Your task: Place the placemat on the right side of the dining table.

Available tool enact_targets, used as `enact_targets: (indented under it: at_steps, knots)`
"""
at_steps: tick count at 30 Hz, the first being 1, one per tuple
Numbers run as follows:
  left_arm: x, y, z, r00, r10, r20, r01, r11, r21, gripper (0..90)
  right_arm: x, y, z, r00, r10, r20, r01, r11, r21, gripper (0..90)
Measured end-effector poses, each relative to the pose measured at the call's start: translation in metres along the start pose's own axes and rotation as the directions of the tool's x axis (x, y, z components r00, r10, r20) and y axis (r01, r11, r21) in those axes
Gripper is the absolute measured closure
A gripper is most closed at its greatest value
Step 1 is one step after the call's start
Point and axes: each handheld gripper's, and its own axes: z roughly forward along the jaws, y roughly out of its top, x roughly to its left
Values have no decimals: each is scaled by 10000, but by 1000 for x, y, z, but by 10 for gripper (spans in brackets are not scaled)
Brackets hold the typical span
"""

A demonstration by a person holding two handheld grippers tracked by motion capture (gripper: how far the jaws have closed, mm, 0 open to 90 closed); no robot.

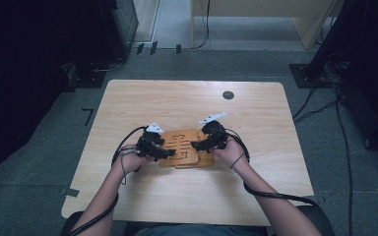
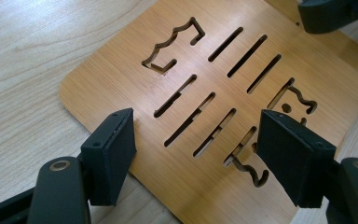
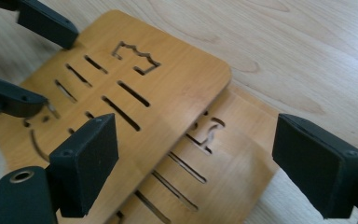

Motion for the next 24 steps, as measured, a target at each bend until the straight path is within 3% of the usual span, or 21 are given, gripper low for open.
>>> enact_targets:
  at_steps: [9,16,24]
  knots:
    - [-2,0,1,10000,47,60,-47,10000,-22,260,4,0,7,9978,381,-535,-355,9982,479,174]
    - [-5,1,2,9999,48,116,-48,10000,-27,259,10,2,13,9963,558,-647,-507,9956,787,286]
    - [-8,1,4,9997,146,201,-144,9999,-89,257,8,3,15,9932,901,-742,-836,9928,863,332]
